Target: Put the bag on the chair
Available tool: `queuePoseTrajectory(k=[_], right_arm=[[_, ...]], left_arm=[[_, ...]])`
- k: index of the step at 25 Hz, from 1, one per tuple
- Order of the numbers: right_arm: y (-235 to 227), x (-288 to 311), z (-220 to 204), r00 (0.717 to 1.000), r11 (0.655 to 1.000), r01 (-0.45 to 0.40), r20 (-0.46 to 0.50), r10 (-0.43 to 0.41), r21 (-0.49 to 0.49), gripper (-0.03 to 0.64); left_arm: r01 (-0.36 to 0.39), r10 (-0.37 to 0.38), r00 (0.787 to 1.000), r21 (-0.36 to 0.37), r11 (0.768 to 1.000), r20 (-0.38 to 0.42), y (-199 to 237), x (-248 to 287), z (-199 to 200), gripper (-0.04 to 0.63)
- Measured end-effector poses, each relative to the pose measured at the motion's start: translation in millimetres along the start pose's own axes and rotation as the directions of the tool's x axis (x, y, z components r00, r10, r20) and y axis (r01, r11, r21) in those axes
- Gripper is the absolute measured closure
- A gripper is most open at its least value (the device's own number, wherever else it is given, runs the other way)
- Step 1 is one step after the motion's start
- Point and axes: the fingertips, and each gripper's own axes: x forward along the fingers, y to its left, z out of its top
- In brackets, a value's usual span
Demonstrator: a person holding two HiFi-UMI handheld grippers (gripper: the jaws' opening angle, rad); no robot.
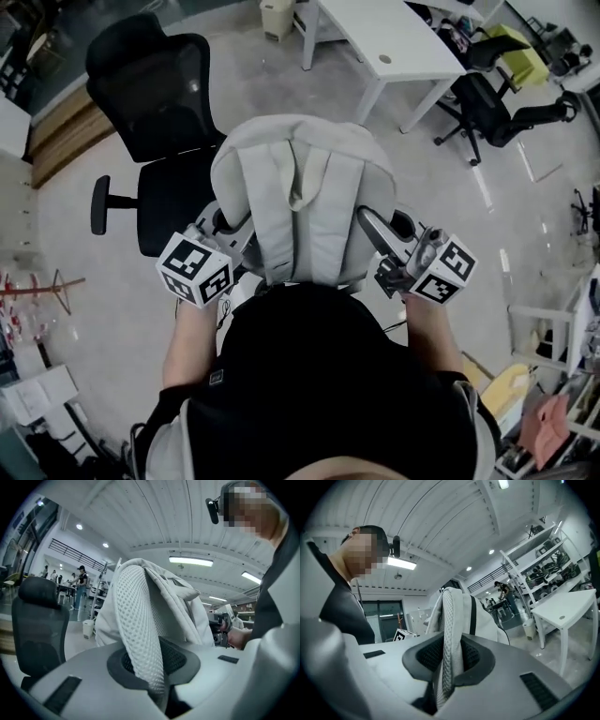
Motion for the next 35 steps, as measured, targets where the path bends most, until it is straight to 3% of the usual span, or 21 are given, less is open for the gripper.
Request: queuePoseTrajectory(k=[4, 10, 19, 23, 29, 35], right_arm=[[-31.4, 3.0, 27.1, 0.991, 0.991, -0.126, -0.055, 0.123, -0.050, 0.554], [-61.9, 3.5, 46.1, 0.969, 0.970, -0.237, -0.089, 0.232, -0.053, 0.554], [-97.3, 58.4, 50.0, 0.925, 0.935, -0.354, -0.145, 0.351, 0.003, 0.554], [-87.3, 94.2, 52.4, 0.910, 0.922, -0.387, -0.161, 0.383, 0.005, 0.554], [-76.8, 173.7, 66.8, 0.853, 0.867, -0.499, -0.187, 0.487, -0.015, 0.554], [-57.6, 246.0, 50.2, 0.792, 0.816, -0.578, -0.238, 0.562, 0.003, 0.554]], left_arm=[[-0.099, 0.102, 0.993, -0.044, 0.994, 0.062, -0.5, 19.8, 12.7, 0.529], [-0.225, 0.231, 0.968, -0.069, 0.972, 0.095, -4.4, 39.1, 21.4, 0.529], [-0.325, 0.340, 0.937, -0.162, 0.932, 0.075, 38.2, 42.4, 19.7, 0.529], [-0.354, 0.374, 0.923, -0.176, 0.918, 0.094, 62.7, 19.6, 28.4, 0.529], [-0.446, 0.466, 0.869, -0.147, 0.883, 0.168, 124.3, -16.8, 57.7, 0.531], [-0.547, 0.575, 0.797, -0.181, 0.817, 0.186, 168.3, -67.6, 52.5, 0.531]])
